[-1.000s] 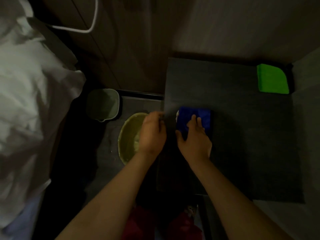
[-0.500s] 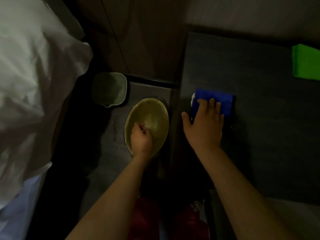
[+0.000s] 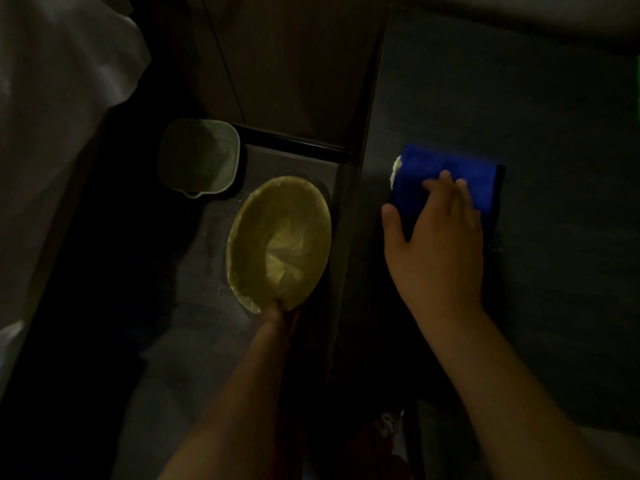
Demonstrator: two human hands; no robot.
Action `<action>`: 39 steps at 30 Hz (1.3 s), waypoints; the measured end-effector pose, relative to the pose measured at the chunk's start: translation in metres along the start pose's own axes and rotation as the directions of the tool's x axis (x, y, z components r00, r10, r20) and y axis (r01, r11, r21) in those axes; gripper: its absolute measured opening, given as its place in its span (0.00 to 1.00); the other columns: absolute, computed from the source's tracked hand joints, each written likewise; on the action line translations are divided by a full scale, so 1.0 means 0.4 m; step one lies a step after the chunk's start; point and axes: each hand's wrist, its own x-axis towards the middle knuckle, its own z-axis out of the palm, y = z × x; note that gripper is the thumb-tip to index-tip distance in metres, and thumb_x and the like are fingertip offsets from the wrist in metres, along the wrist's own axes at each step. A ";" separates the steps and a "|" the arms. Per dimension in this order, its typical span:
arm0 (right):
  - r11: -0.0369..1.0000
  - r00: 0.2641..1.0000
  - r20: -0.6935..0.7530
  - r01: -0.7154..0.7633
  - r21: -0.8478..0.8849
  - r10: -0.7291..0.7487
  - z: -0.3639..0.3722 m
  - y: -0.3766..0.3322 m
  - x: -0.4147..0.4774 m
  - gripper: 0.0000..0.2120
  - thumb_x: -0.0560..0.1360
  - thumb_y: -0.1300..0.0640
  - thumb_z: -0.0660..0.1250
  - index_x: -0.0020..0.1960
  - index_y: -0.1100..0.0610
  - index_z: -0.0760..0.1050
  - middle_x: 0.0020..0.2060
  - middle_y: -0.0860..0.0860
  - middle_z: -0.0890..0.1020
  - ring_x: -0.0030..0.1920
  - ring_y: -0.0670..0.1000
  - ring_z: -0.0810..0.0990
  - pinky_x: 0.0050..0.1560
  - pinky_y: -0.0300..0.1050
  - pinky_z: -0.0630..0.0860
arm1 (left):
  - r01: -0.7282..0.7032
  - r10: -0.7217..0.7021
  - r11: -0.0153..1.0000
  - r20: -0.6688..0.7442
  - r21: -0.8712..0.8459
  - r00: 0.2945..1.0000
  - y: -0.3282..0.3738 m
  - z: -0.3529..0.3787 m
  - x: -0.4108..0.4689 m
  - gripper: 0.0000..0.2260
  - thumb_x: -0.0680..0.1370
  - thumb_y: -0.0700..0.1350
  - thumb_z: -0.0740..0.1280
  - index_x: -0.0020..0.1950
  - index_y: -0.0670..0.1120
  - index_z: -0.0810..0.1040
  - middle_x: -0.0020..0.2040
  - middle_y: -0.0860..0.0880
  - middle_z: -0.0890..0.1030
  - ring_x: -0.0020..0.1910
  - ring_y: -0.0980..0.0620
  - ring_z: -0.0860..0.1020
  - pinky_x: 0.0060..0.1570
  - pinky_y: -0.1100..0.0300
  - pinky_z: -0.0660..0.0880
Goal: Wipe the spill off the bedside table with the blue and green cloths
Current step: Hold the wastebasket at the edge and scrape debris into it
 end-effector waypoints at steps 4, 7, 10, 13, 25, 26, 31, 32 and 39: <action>1.000 1.000 0.000 0.004 -0.031 -0.004 0.002 -0.006 0.002 0.30 0.77 0.42 0.56 0.73 0.58 0.58 0.76 0.57 0.58 0.76 0.56 0.51 0.75 0.59 0.52 | 0.064 -0.064 0.988 0.004 -0.138 0.998 0.010 0.004 0.029 0.22 0.83 0.50 0.50 0.73 0.41 0.64 0.67 0.38 0.73 0.65 0.39 0.72 0.51 0.57 0.76; 0.998 1.000 0.021 0.006 -0.062 -0.005 0.004 -0.006 0.003 0.30 0.77 0.41 0.56 0.73 0.57 0.57 0.76 0.57 0.56 0.77 0.56 0.50 0.75 0.59 0.52 | 0.050 -0.044 0.979 0.037 -0.196 0.998 0.002 0.006 0.025 0.20 0.83 0.45 0.50 0.72 0.39 0.64 0.61 0.37 0.76 0.59 0.39 0.76 0.38 0.63 0.79; 0.996 1.000 0.026 0.017 -0.090 -0.014 0.003 -0.004 0.003 0.30 0.77 0.41 0.56 0.73 0.56 0.56 0.76 0.57 0.56 0.77 0.57 0.51 0.75 0.59 0.52 | 0.053 -0.046 0.975 0.040 -0.214 0.998 0.009 0.000 0.017 0.18 0.83 0.41 0.52 0.72 0.38 0.65 0.57 0.37 0.77 0.54 0.43 0.77 0.39 0.64 0.79; 0.994 0.999 0.033 0.023 -0.108 -0.019 0.002 0.000 0.008 0.30 0.77 0.42 0.58 0.73 0.56 0.56 0.76 0.56 0.56 0.76 0.57 0.51 0.75 0.59 0.53 | 0.025 -0.023 0.990 0.019 -0.141 1.000 0.031 -0.007 -0.004 0.19 0.83 0.40 0.50 0.72 0.37 0.64 0.68 0.35 0.71 0.60 0.41 0.75 0.31 0.67 0.77; 0.980 0.985 0.172 0.059 -0.192 -0.025 -0.052 0.002 0.017 0.33 0.76 0.45 0.62 0.74 0.57 0.55 0.76 0.57 0.55 0.76 0.58 0.52 0.73 0.57 0.60 | -0.306 0.279 0.949 -0.248 -0.075 0.927 0.150 -0.020 -0.277 0.14 0.76 0.30 0.56 0.59 0.37 0.73 0.42 0.39 0.77 0.31 0.44 0.78 0.17 0.60 0.75; 0.976 0.985 0.170 0.060 -0.211 -0.023 -0.058 -0.004 0.020 0.31 0.76 0.45 0.63 0.73 0.58 0.58 0.75 0.58 0.57 0.75 0.59 0.55 0.71 0.57 0.63 | -0.322 0.299 0.946 -0.260 -0.047 0.918 0.162 -0.016 -0.301 0.11 0.75 0.30 0.56 0.54 0.38 0.74 0.39 0.41 0.77 0.26 0.46 0.78 0.18 0.60 0.75; 0.951 0.983 0.179 0.088 -0.298 -0.034 -0.079 -0.023 0.036 0.26 0.75 0.46 0.64 0.68 0.59 0.66 0.66 0.58 0.69 0.65 0.58 0.68 0.60 0.51 0.71 | -0.335 0.327 0.942 -0.305 0.027 0.895 0.209 0.011 -0.386 0.07 0.75 0.33 0.59 0.41 0.43 0.72 0.32 0.44 0.79 0.19 0.49 0.78 0.27 0.56 0.76; 0.951 0.980 0.193 0.097 -0.295 -0.040 -0.076 -0.023 0.037 0.26 0.76 0.47 0.63 0.68 0.60 0.65 0.66 0.58 0.70 0.64 0.57 0.69 0.60 0.51 0.71 | -0.345 0.336 0.938 -0.312 0.027 0.889 0.212 0.020 -0.400 0.06 0.75 0.34 0.59 0.43 0.42 0.73 0.37 0.43 0.79 0.24 0.47 0.81 0.31 0.54 0.77; 0.995 0.977 0.213 0.037 -0.089 -0.017 -0.070 -0.018 0.051 0.21 0.75 0.54 0.65 0.66 0.58 0.65 0.63 0.56 0.72 0.62 0.54 0.72 0.59 0.46 0.73 | -0.349 0.311 0.935 -0.324 -0.067 0.894 0.213 0.083 -0.458 0.17 0.74 0.30 0.59 0.63 0.38 0.73 0.53 0.37 0.76 0.46 0.38 0.77 0.36 0.49 0.81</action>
